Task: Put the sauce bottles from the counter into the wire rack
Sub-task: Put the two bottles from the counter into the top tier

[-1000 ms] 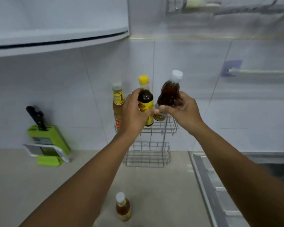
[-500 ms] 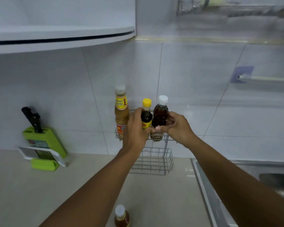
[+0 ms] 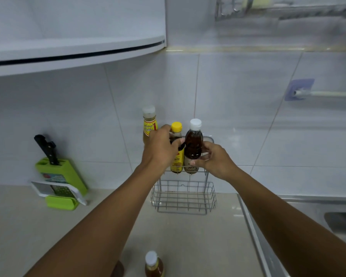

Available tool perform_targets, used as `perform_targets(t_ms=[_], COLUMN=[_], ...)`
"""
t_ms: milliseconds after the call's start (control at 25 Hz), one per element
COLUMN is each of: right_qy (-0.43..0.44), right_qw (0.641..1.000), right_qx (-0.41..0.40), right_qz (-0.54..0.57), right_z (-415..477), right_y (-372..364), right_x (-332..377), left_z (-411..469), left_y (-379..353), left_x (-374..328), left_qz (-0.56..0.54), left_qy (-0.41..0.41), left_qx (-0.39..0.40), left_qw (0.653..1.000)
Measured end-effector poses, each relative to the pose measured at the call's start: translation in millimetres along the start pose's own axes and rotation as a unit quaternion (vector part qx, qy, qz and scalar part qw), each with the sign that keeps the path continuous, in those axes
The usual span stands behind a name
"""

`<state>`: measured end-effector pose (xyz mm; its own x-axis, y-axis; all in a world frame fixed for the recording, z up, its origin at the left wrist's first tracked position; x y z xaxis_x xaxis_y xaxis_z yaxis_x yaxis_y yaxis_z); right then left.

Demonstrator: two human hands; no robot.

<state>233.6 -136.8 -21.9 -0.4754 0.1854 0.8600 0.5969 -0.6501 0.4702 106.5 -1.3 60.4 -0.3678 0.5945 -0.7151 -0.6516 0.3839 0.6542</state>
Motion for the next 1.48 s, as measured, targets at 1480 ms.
perform_targets(t_ms=[1480], right_qy=[0.137], right_qw=[0.902], right_qx=[0.352], right_qz=[-0.211], right_z=[-134.0], right_y=[-289.0], right_x=[106.0], left_z=[-175.6], left_y=[57.9], left_x=[319.6], left_qz=[0.062], left_qy=[0.16], left_qx=[0.406], left_qw=[0.897])
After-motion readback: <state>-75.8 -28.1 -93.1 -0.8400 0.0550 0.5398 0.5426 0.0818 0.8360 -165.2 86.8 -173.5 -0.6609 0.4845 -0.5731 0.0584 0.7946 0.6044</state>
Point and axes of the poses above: each hand's wrist, its own z-axis towards the middle knuckle, its own y-axis out of the back of the hand, x = y × z, the point moved 8 cm from there along z, towards the middle knuckle, and after that the axes turned 8 degrees about y, right-handed, at the moved point
